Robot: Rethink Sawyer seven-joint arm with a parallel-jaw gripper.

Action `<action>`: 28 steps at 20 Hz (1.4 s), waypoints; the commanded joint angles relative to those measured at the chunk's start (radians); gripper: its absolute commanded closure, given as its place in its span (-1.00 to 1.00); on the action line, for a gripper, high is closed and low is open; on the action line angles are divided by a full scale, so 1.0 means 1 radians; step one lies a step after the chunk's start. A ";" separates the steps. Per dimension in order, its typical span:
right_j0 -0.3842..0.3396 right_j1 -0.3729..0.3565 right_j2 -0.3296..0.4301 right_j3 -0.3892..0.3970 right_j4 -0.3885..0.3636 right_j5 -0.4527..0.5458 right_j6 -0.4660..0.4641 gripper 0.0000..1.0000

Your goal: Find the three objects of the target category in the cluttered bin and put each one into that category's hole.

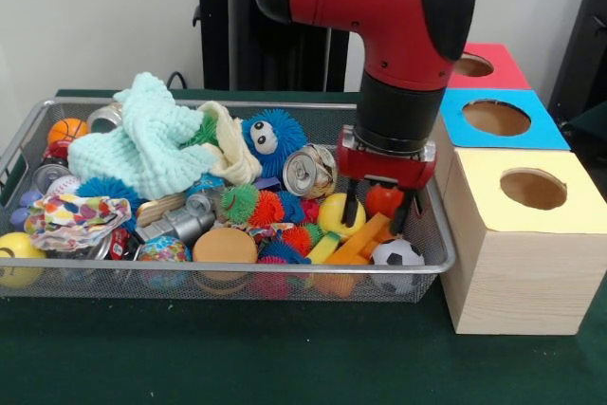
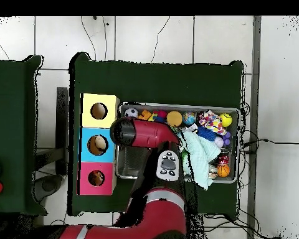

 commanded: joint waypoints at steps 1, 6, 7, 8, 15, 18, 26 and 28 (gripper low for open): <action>-0.054 0.040 0.113 -0.076 -0.095 0.120 -0.086 -1.00; -0.068 0.034 0.135 -0.066 -0.112 0.107 -0.062 -1.00; -0.070 0.030 0.137 -0.062 -0.115 0.106 -0.057 -1.00; -0.071 0.027 0.139 -0.058 -0.118 0.104 -0.052 -1.00; -0.097 -0.004 0.171 -0.011 -0.137 0.088 -0.041 -1.00; -0.105 -0.008 0.183 -0.006 -0.144 0.087 -0.040 -1.00; -0.113 -0.009 0.196 -0.001 -0.161 0.072 -0.016 -1.00; -0.111 -0.001 0.193 -0.004 -0.166 0.060 -0.006 -1.00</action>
